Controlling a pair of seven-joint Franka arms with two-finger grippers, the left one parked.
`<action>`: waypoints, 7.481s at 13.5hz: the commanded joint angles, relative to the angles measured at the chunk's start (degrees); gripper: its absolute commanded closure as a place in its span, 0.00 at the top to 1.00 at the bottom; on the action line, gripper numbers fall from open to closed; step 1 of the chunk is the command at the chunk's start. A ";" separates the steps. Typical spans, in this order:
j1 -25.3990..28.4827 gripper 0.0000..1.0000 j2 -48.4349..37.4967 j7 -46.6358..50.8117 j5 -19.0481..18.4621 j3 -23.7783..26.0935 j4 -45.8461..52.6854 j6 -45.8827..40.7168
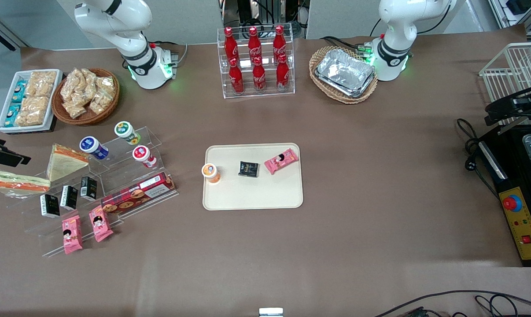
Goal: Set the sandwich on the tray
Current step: 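Move the right gripper toward the wrapped sandwiches on the acrylic rack, then close the right gripper on the orange-filled wrapped sandwich, then lift the held sandwich up out of the rack, then carry the sandwich over the cream tray with the right gripper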
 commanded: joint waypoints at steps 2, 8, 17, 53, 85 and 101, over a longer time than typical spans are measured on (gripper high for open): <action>0.02 1.00 -0.91 7.05 -2.16 0.09 0.02 -1.66; -2.70 1.00 -0.29 6.08 -3.31 -1.84 0.03 2.29; -5.52 1.00 5.60 34.01 -2.18 -4.31 -1.55 17.31; -11.23 0.98 9.29 25.09 3.72 -4.13 -19.05 40.00; -6.67 0.27 7.18 35.06 9.08 -3.78 1.43 9.51; 32.61 0.28 9.89 88.33 3.63 -3.78 3.37 11.16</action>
